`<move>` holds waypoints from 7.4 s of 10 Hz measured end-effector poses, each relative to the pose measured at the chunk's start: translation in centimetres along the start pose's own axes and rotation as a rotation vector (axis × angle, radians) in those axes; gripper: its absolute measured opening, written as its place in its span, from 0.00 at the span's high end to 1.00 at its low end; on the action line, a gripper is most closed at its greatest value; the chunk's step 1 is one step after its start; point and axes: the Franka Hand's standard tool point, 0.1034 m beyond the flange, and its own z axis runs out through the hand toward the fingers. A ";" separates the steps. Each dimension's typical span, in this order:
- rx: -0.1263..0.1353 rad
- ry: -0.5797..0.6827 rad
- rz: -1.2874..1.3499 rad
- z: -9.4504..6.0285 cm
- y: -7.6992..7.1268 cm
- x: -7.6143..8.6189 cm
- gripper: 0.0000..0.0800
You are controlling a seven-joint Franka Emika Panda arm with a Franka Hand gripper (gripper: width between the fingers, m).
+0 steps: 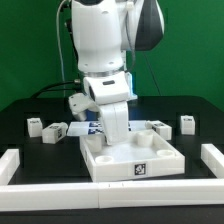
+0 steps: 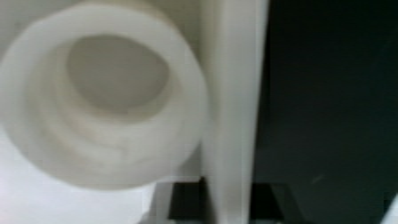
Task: Assemble square table
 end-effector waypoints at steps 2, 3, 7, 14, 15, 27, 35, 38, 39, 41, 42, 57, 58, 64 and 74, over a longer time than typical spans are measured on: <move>-0.028 0.012 0.045 -0.2 3.0 1.5 0.91; -0.039 0.019 0.079 -0.3 4.2 2.2 0.91; -0.071 0.003 0.043 -0.3 6.2 5.9 0.91; -0.055 -0.011 0.066 -0.1 5.9 5.4 0.67; -0.054 -0.011 0.066 0.0 5.9 5.4 0.49; -0.066 -0.015 0.167 -1.1 5.8 5.9 0.19; -0.132 0.021 0.841 -4.8 4.5 12.6 0.19; -0.122 0.043 1.092 -4.7 4.3 13.0 0.19; -0.113 0.042 1.216 -4.5 3.4 14.1 0.19; -0.103 0.032 1.427 -4.7 1.0 16.5 0.19; -0.093 0.019 1.525 -4.5 0.2 17.9 0.19; 0.664 -0.581 1.750 -1.3 -4.8 19.9 0.19; 0.687 -0.595 1.741 -1.1 -4.6 19.8 0.19; 0.713 -0.629 1.776 0.1 -5.7 20.1 0.19; 0.709 -0.652 1.755 3.0 -7.3 21.2 0.34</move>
Offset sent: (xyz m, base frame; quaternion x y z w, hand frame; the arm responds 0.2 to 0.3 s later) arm 0.0372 0.0371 -0.0067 -0.0002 0.0049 0.0496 0.9988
